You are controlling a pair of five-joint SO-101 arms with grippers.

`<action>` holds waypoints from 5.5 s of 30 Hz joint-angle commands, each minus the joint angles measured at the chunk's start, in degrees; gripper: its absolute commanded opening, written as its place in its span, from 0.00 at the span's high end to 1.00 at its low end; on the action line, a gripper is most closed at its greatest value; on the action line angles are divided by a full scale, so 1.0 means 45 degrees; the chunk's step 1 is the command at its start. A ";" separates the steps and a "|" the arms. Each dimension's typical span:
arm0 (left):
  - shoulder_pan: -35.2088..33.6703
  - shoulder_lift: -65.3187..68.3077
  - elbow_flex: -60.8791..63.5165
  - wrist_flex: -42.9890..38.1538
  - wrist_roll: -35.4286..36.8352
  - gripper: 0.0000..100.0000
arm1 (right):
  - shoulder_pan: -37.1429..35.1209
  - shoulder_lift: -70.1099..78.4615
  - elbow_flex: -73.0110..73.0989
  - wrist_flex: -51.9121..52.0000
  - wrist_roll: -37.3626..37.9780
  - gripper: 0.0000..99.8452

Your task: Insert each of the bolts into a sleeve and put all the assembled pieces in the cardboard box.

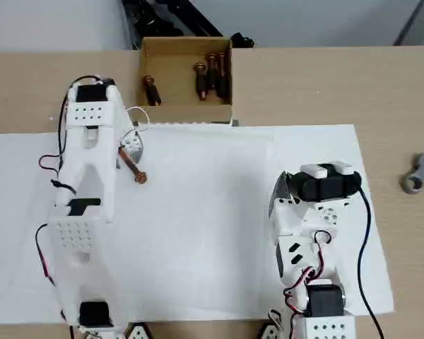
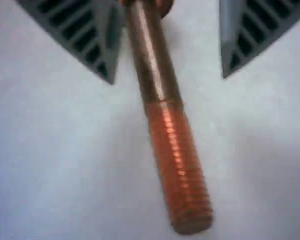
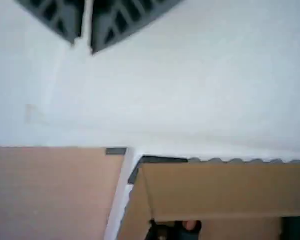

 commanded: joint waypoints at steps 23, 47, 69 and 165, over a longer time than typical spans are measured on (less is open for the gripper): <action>0.0391 -0.0020 0.2452 -0.2227 0.1192 0.90 | 0.0010 -0.0029 0.0469 -0.0225 0.0020 1.00; 0.1661 -0.2637 0.1495 0.0371 -0.5861 0.99 | 0.0010 -0.0029 0.0430 -0.0244 0.0020 1.00; 0.0996 -0.7248 0.7980 0.0156 -2.2232 0.99 | 0.0010 -0.0029 0.1016 -0.0225 0.0117 1.00; 0.0449 -0.4943 0.9856 -0.4630 -1.9634 0.84 | 0.0010 -0.0010 0.1700 -0.0205 0.0039 1.00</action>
